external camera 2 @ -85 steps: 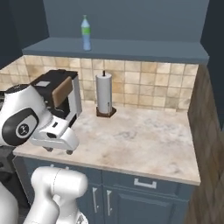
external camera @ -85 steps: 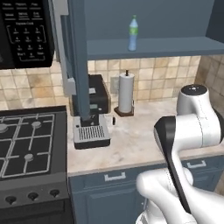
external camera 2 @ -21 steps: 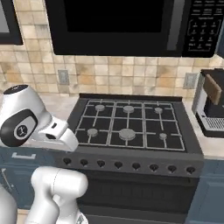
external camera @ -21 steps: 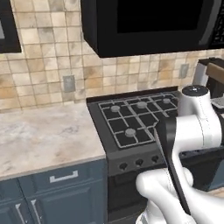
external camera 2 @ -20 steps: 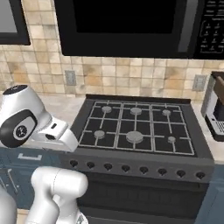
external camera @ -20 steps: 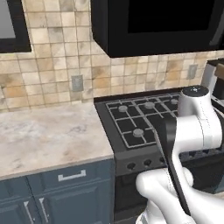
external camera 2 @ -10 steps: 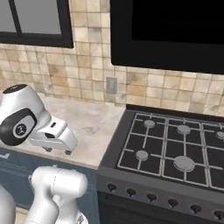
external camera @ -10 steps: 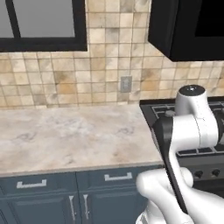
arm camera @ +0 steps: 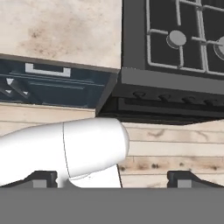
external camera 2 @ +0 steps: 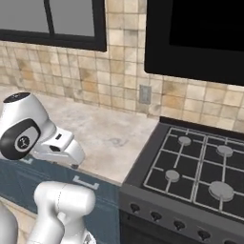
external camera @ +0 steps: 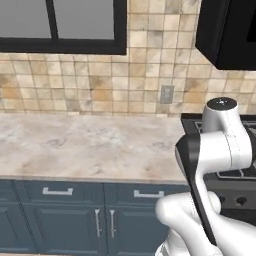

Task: Pick the bottled water, beer from the counter and place them in the open cabinet.

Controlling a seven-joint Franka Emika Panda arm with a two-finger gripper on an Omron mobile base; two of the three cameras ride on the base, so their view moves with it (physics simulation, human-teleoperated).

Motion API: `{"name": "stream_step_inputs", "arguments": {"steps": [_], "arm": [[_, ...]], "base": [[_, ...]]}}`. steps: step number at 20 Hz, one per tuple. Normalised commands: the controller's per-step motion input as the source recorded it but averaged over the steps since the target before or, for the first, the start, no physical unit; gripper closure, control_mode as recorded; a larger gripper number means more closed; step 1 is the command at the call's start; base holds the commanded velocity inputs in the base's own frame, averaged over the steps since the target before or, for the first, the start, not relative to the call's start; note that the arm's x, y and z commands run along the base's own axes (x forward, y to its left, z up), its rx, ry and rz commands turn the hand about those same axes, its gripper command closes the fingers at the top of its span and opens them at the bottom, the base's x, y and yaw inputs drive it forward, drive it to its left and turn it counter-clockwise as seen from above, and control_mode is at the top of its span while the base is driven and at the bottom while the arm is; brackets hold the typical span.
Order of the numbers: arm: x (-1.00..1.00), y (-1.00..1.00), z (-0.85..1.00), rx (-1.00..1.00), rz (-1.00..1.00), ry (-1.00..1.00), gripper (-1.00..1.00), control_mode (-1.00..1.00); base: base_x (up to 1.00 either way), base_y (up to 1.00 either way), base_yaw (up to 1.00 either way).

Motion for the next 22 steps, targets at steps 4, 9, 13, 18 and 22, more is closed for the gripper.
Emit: {"name": "stream_step_inputs", "arguments": {"steps": [4, 9, 13, 18, 22], "arm": [[0.0, 0.0, 0.0, 0.0, 0.0, 0.0, -1.0, 1.0], [0.0, 0.0, 0.0, 0.0, 0.0, 0.0, -1.0, 1.0], [0.0, 0.0, 0.0, 0.0, 0.0, 0.0, -1.0, 1.0], [0.0, 0.0, 0.0, 0.0, 0.0, 0.0, -1.0, 1.0], [0.0, 0.0, 0.0, 0.0, 0.0, 0.0, -1.0, 1.0]], "base": [[0.44, 0.76, 0.52], [0.45, 0.62, 0.5], [0.76, 0.3, 0.58], [0.81, 0.02, 0.75], [0.35, 0.15, 0.78]]}}
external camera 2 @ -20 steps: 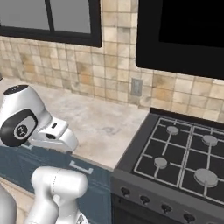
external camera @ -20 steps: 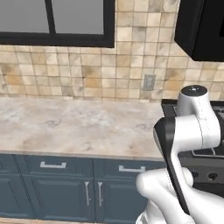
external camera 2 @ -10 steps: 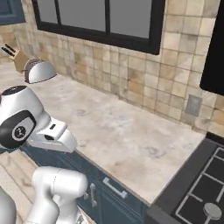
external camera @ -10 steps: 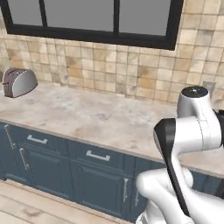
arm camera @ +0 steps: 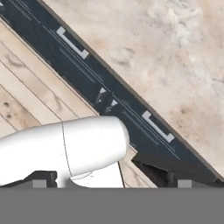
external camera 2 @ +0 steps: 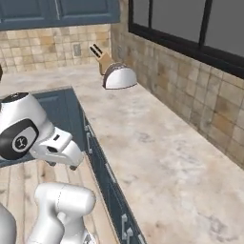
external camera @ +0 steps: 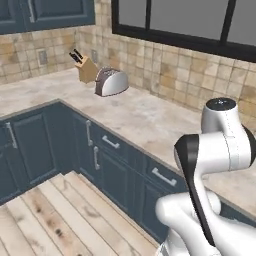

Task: Pick the bottled water, beer from the counter and place them in the open cabinet.

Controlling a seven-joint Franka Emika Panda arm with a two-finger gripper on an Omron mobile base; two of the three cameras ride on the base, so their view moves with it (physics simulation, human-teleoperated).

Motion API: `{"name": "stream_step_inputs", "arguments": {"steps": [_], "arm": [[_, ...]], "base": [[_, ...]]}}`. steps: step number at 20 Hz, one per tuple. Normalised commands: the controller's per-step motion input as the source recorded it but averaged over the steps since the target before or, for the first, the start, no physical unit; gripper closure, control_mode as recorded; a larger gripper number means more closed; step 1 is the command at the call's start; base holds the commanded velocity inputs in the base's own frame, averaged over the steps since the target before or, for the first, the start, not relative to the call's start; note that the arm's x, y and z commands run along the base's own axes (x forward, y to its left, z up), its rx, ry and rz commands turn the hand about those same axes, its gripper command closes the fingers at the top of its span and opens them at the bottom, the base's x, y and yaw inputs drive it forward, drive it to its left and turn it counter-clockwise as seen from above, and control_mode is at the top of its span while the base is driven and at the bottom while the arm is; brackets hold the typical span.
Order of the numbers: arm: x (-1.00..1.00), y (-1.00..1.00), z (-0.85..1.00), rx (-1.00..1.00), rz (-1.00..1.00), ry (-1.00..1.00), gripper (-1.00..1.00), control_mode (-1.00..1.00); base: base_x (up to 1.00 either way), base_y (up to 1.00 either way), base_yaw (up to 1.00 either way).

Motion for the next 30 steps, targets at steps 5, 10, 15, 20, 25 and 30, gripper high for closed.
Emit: {"name": "stream_step_inputs", "arguments": {"steps": [5, 10, 15, 20, 25, 30], "arm": [[0.0, 0.0, 0.0, 0.0, 0.0, 0.0, -1.0, 1.0], [0.0, 0.0, 0.0, 0.0, 0.0, 0.0, -1.0, 1.0], [0.0, 0.0, 0.0, 0.0, 0.0, 0.0, -1.0, 1.0], [0.0, 0.0, 0.0, 0.0, 0.0, 0.0, -1.0, 1.0], [0.0, 0.0, 0.0, 0.0, 0.0, 0.0, -1.0, 1.0], [0.0, 0.0, 0.0, 0.0, 0.0, 0.0, -1.0, 1.0]], "base": [[0.12, 0.3, 0.72], [0.3, 0.19, 0.76], [0.27, 0.16, 0.7], [0.34, 0.32, 0.63], [0.37, 0.39, 0.6], [0.36, 0.42, 0.54]]}}
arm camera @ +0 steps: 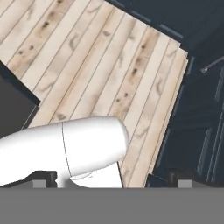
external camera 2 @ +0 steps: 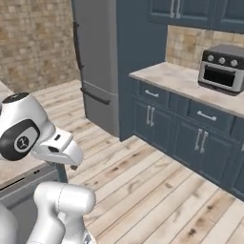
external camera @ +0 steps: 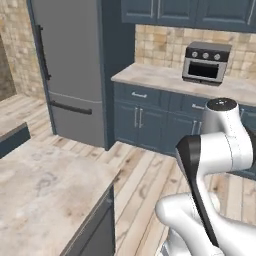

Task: Pick the bottled water, beer from the counter and place them in the open cabinet.

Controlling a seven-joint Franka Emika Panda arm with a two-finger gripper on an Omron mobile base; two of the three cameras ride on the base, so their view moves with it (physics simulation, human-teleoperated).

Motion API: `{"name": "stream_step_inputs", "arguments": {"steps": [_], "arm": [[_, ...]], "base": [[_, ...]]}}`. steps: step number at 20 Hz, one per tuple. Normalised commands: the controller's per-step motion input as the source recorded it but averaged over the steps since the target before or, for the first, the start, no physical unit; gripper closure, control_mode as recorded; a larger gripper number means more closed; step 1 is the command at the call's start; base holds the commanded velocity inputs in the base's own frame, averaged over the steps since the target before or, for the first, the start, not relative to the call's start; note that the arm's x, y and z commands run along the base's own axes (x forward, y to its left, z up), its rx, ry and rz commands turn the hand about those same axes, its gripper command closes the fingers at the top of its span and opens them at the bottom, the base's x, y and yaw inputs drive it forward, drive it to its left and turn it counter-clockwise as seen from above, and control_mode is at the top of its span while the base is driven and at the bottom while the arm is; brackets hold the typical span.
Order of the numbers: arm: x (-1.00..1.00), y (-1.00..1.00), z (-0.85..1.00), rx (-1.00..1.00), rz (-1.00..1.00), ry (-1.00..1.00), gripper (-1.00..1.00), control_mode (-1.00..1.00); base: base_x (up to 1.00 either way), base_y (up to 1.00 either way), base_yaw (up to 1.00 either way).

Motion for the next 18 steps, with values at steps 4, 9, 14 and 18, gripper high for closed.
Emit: {"name": "stream_step_inputs", "arguments": {"steps": [4, 9, 14, 18], "arm": [[0.0, 0.0, 0.0, 0.0, 0.0, 0.0, -1.0, 1.0], [0.0, 0.0, 0.0, 0.0, 0.0, 0.0, -1.0, 1.0], [0.0, 0.0, 0.0, 0.0, 0.0, 0.0, -1.0, 1.0], [0.0, 0.0, 0.0, 0.0, 0.0, 0.0, -1.0, 1.0]], "base": [[0.26, 0.4, 0.45], [0.15, 0.51, 0.44], [0.03, 0.57, 0.43], [0.32, 0.3, 0.51]]}}
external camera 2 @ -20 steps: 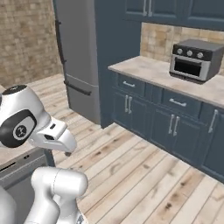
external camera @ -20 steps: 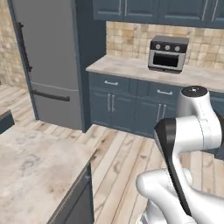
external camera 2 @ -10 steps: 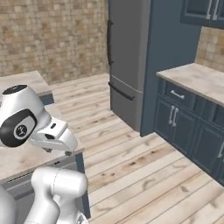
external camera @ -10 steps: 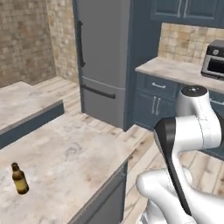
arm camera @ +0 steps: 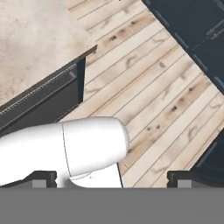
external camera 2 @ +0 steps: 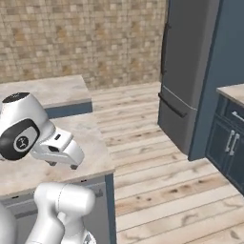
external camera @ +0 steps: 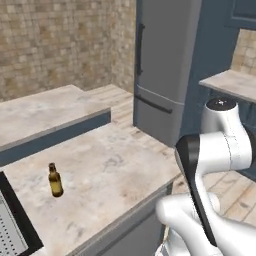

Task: Pick the bottled water, beer from the counter and place them in the open cabinet.

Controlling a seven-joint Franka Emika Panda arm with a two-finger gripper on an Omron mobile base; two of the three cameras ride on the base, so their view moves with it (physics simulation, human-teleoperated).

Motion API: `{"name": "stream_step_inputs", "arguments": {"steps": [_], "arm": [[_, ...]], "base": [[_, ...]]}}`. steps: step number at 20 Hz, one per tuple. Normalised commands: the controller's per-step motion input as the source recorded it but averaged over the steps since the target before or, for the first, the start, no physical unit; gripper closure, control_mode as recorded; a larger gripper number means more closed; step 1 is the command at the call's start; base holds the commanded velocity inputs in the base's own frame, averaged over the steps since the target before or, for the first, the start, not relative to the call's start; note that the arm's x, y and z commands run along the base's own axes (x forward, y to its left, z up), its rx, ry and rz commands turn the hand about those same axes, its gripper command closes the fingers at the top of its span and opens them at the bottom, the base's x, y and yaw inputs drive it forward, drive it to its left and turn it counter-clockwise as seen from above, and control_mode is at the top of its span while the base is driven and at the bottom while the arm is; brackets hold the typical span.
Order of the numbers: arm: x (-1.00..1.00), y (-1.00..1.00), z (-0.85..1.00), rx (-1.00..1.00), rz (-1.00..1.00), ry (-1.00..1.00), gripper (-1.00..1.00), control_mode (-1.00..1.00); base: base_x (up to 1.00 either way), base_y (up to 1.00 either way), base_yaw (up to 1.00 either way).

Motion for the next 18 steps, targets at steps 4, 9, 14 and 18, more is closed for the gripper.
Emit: {"name": "stream_step_inputs", "arguments": {"steps": [4, 9, 14, 18], "arm": [[0.0, 0.0, 0.0, 0.0, 0.0, 0.0, -1.0, 1.0], [0.0, 0.0, 0.0, 0.0, 0.0, 0.0, -1.0, 1.0], [0.0, 0.0, 0.0, 0.0, 0.0, 0.0, -1.0, 1.0], [0.0, 0.0, 0.0, 0.0, 0.0, 0.0, -1.0, 1.0]], "base": [[0.44, 0.27, 0.58], [0.48, 0.33, 0.55], [0.01, 0.71, 0.38], [0.06, 0.71, 0.26]]}}
